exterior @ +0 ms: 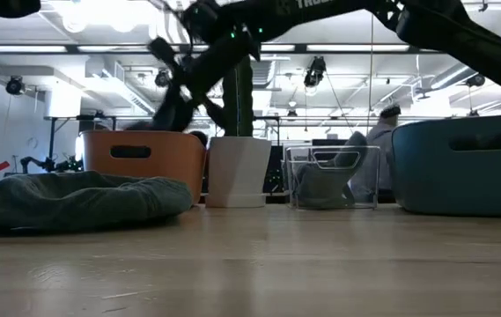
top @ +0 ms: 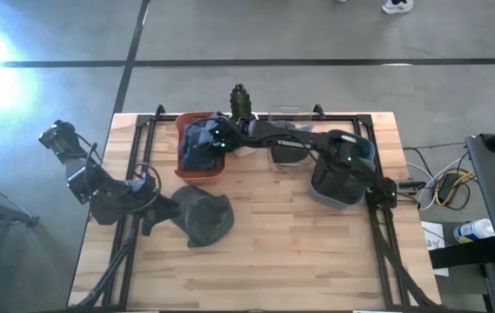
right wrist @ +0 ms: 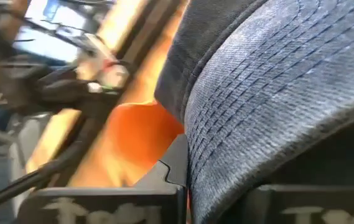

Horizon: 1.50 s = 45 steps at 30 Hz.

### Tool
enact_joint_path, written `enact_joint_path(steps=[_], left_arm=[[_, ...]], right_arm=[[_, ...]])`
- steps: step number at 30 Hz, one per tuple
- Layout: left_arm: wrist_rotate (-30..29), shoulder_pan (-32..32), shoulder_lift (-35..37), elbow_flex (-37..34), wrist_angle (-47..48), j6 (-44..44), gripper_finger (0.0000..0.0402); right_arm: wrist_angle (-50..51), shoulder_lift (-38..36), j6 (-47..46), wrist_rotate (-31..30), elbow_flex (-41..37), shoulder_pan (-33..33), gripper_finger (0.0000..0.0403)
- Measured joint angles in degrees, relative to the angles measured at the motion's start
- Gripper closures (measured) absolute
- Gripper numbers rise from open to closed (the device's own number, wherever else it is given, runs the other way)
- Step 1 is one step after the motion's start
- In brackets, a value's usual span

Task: Pick & Place hat
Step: Put the dark blue cap into the orange bin, then put the gray cap into the transparent bin

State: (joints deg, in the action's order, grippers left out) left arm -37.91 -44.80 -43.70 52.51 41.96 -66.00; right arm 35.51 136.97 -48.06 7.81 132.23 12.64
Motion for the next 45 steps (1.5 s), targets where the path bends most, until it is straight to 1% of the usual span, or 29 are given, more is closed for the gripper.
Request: enact_joint_path(steps=[6,10,12,16,21,24,26,30,32,34,37,39,41,45], left_arm=[[-0.70,0.03,0.35,-0.26,1.52,1.10,0.0236],[-0.72,0.03,0.13,-1.18,4.52,1.01,0.0236],[-0.36,0.02,0.07,-2.81,4.99,0.81,0.0236],[1.99,0.04,-0.16,-6.75,4.83,-1.64,0.0236],[4.30,0.02,-0.23,-11.65,5.25,-8.47,0.0236],[4.47,0.02,-0.22,-13.50,6.33,-12.26,0.0236],[4.52,0.00,-0.21,-13.62,7.61,-14.63,0.0236],[4.67,0.00,0.14,-12.82,11.20,-18.02,0.0236],[3.80,0.04,0.13,-12.26,14.62,-19.35,0.0236],[3.46,0.07,0.13,-12.33,18.48,-21.07,0.0236],[4.36,0.07,-0.16,-12.54,24.94,-25.23,0.0236],[4.42,0.07,-0.41,-12.73,28.33,-28.42,0.0236],[3.96,0.15,-0.67,-13.18,29.77,-30.10,0.0236],[1.78,1.05,-1.35,-13.29,29.63,-30.18,0.0236]], right_arm=[[-0.40,0.52,0.10,-0.23,-3.95,0.32,0.0390],[-2.32,0.48,0.77,-0.26,-4.42,-0.21,0.0380],[-2.31,0.47,1.40,-0.22,-4.42,-0.48,0.0361],[-2.29,0.47,1.76,-0.20,-4.48,-0.94,0.0305],[-2.21,0.16,2.33,-0.43,-4.06,-2.17,0.0231],[-0.56,-0.93,3.81,-0.87,-3.32,-3.27,0.0200],[1.90,-2.19,5.47,-2.08,-3.15,-4.00,0.0186],[6.96,-4.89,9.88,-2.56,-3.13,-5.86,0.0170],[8.95,-6.56,11.91,-2.62,-3.13,-7.51,0.0165],[11.30,-8.02,11.98,-1.71,-3.10,-9.44,0.0163],[16.15,-9.33,8.50,2.63,-3.02,-12.01,0.0161],[18.46,-9.22,5.96,3.54,-3.10,-13.67,0.0161],[18.88,-8.72,4.10,2.91,-3.51,-15.49,0.0161],[17.24,-8.44,1.09,-0.69,-5.11,-18.95,0.0161]])
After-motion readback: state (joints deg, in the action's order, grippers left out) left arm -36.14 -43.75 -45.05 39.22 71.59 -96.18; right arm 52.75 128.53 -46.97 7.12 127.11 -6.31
